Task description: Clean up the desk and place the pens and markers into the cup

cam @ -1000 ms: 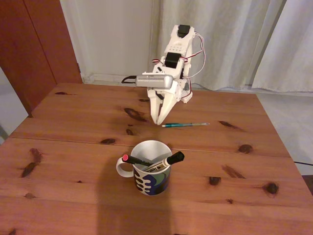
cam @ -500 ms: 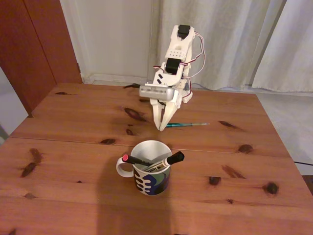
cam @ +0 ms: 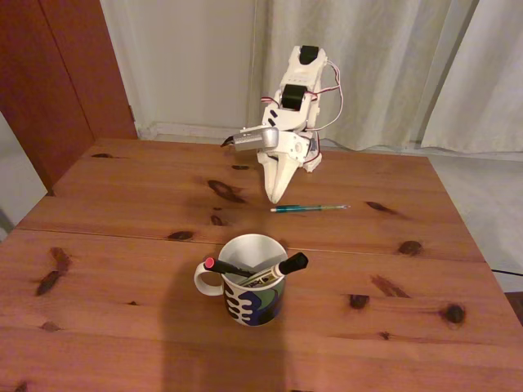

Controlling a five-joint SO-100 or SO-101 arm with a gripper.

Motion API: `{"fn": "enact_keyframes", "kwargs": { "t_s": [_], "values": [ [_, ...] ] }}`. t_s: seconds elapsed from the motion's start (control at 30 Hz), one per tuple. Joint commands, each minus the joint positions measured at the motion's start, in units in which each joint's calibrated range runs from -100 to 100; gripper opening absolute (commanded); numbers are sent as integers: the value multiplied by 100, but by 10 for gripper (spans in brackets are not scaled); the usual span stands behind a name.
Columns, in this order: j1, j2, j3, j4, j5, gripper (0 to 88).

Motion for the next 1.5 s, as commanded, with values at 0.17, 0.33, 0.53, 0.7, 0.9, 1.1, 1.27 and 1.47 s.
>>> {"fn": "enact_keyframes", "kwargs": {
  "t_s": [0.17, 0.33, 0.53, 0.7, 0.9, 1.1, 1.27, 1.47],
  "values": [
    [-223, -956, -1129, 3512, -575, 5],
    [-416, -1014, -1904, 5645, -653, 5],
    [-826, -973, -2301, 6815, -921, 5],
    [-1237, -510, -2274, 6351, -1507, 5],
    [-1526, 343, -2265, 5284, -2235, 5],
    [-1607, 1087, -2265, 4914, -2267, 5],
    [-1607, 1642, -2265, 4535, -2267, 5],
    [-1566, 2196, -2256, 4252, -2262, 5]
  ]
}}
